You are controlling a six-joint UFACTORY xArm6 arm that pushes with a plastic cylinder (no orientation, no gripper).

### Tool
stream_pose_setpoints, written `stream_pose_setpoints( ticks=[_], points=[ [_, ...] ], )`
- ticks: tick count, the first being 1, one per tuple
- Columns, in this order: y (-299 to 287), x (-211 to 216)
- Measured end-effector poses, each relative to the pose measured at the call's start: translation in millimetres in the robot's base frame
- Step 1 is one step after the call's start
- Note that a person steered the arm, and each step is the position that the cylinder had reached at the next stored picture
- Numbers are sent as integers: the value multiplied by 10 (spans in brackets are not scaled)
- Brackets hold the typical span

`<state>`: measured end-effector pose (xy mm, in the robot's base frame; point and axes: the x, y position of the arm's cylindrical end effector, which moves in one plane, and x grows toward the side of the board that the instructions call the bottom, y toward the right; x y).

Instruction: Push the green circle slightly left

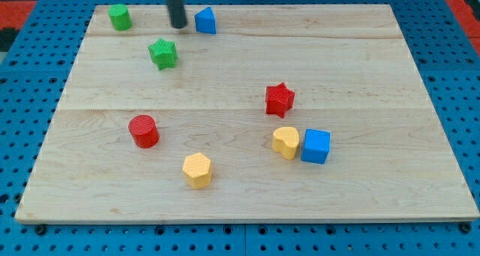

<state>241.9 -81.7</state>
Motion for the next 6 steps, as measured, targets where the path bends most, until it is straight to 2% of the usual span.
stream_pose_setpoints(
  ticks=[1,3,5,6],
  points=[
    [414,-11],
    [-41,-47],
    [-160,-75],
    [-897,-62]
  ],
)
